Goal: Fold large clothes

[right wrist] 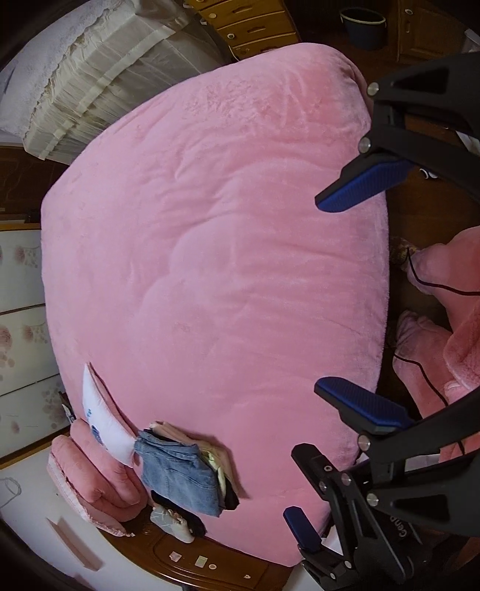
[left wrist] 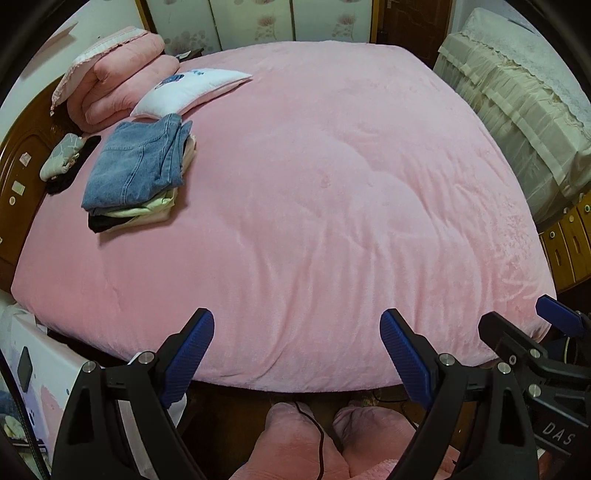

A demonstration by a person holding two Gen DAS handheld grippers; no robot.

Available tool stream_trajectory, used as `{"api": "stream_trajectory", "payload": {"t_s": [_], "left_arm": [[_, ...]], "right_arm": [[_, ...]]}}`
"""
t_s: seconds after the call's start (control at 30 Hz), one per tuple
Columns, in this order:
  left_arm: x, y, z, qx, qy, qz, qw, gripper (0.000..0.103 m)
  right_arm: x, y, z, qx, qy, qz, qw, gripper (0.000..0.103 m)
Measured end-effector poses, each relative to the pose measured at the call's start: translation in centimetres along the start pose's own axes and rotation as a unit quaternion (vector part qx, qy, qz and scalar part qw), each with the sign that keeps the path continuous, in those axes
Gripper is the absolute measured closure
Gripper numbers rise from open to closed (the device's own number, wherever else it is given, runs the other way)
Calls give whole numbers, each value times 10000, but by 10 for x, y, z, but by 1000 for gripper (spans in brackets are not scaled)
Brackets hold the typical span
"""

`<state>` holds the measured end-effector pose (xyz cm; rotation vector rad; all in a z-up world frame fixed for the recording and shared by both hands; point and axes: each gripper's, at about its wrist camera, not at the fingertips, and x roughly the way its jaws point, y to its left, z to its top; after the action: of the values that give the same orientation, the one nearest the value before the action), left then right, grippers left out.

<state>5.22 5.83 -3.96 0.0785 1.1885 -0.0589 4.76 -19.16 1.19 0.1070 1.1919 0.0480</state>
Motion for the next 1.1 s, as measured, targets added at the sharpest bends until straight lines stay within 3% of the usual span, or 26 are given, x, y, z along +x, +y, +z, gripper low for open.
{"api": "stream_trajectory", "payload": {"t_s": [0.2,0.33,0.87,1.1], "left_arm": [[-3,2,-1,-82,-79,23,9999,10],[-11,4,-3,-237,-235,57,9994,1],[-22,0,-6,-375,-449,148,9982,1],[-19,-1,-7,-408,-359,178,9984,1]], "right_arm": [[-8,-3,1,108,-207,-35,9997,11],[-14,-3,1,50,-310,-151,9994,1],[-15,-6,3,-80,-346,-192,9992,0],[-14,-11,3,-110,-304,-153,9994,0]]}}
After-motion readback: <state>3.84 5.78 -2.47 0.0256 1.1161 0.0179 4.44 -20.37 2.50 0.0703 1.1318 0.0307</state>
